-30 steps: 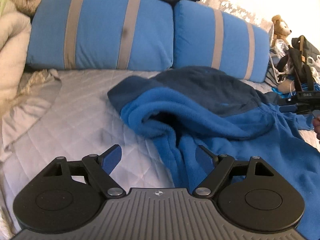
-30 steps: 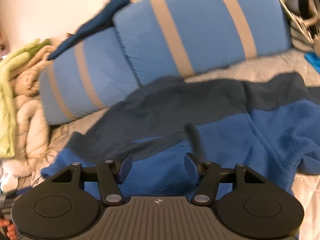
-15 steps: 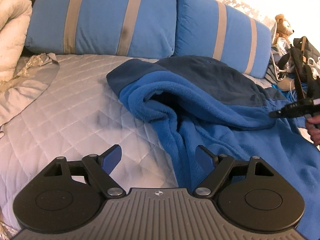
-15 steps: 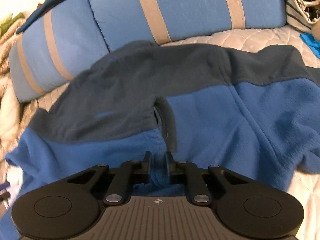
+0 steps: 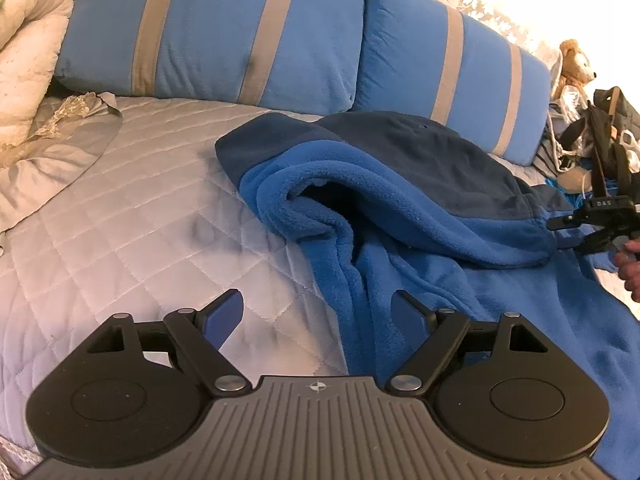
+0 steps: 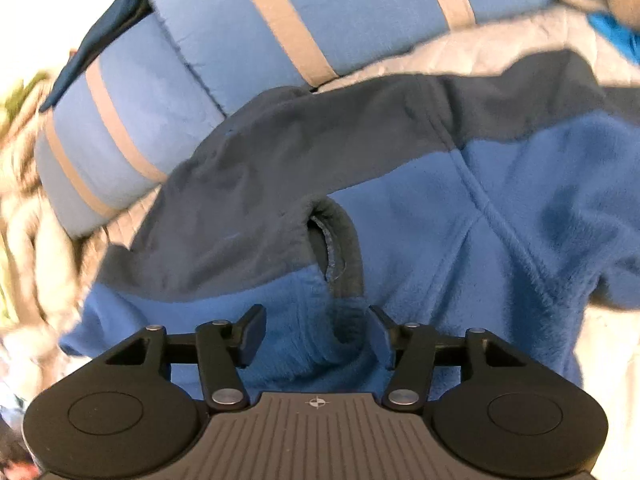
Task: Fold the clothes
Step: 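Grasp the navy ribbed cuff on the jacket with the right gripper, then lift the cuff, fold it across the jacket, open the right gripper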
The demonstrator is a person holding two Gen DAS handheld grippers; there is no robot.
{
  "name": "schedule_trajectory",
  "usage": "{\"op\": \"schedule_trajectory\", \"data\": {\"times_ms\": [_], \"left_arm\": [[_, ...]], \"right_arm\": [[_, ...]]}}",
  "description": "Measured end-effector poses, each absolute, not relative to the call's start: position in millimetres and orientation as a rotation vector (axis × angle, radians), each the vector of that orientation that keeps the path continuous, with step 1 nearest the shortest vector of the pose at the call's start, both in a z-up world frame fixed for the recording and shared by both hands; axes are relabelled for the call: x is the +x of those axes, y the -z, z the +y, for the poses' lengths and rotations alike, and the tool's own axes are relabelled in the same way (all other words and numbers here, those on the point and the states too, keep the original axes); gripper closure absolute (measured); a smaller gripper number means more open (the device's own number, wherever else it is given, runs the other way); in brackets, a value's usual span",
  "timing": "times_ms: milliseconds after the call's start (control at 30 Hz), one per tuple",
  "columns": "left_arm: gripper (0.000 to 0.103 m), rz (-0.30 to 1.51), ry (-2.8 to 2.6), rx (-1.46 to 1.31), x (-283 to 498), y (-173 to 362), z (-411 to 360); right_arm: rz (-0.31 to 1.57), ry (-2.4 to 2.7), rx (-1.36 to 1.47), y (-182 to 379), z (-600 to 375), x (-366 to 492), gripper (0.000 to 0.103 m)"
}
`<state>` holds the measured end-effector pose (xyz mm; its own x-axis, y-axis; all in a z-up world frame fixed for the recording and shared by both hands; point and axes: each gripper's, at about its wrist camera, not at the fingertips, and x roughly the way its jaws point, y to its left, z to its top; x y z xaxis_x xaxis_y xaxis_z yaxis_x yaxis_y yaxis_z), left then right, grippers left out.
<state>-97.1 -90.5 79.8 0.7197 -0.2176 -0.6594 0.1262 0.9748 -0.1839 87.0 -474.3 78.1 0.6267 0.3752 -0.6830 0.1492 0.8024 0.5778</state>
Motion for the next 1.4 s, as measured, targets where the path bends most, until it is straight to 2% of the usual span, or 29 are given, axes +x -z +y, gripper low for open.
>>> {"op": "schedule_trajectory", "data": {"times_ms": [400, 633, 767, 833, 967, 1100, 1133, 1167, 1200, 1267, 1400], "left_arm": [[0.022, 0.744, 0.16, -0.148, -96.0, -76.4, -86.6], [0.022, 0.725, 0.102, -0.231, -72.4, -64.1, -87.1], [0.022, 0.698, 0.102, -0.345, -53.9, -57.3, -82.0], [0.022, 0.689, 0.078, -0.361, -44.6, -55.3, -82.6], [0.022, 0.686, 0.069, -0.352, -29.5, -51.8, -88.3], [0.023, 0.681, -0.006, -0.214, -26.2, -51.6, -102.5], [0.024, 0.687, -0.044, -0.17, -25.5, -51.2, -104.6], [0.028, 0.693, -0.077, -0.134, -25.4, -50.9, -105.6], [0.037, 0.696, -0.095, -0.123, -27.3, -51.0, -103.7], [0.051, 0.7, -0.124, -0.096, -30.8, -51.3, -100.8], [0.054, 0.689, -0.109, 0.036, -33.8, -54.0, -110.0]], "right_arm": [[0.99, -0.186, 1.031, -33.5, -494.7, 94.3, 0.043], [0.976, -0.159, 1.106, -25.7, -495.2, 94.6, 0.05], [0.974, -0.139, 1.101, -24.1, -494.5, 97.1, 0.061], [0.975, -0.133, 1.106, -23.0, -495.1, 97.4, 0.064], [0.973, -0.131, 1.108, -21.6, -494.9, 99.0, 0.062], [0.967, -0.137, 1.075, -24.8, -489.7, 102.4, 0.053], [0.966, -0.139, 1.06, -26.2, -487.8, 103.1, 0.054], [0.964, -0.139, 1.045, -27.5, -486.4, 103.1, 0.062], [0.96, -0.139, 1.036, -28.2, -485.7, 102.6, 0.072], [0.944, -0.137, 1.049, -29.1, -486.7, 103.7, 0.078], [0.863, -0.14, 1.053, -50.8, -493.0, 109.4, 0.082]]}}
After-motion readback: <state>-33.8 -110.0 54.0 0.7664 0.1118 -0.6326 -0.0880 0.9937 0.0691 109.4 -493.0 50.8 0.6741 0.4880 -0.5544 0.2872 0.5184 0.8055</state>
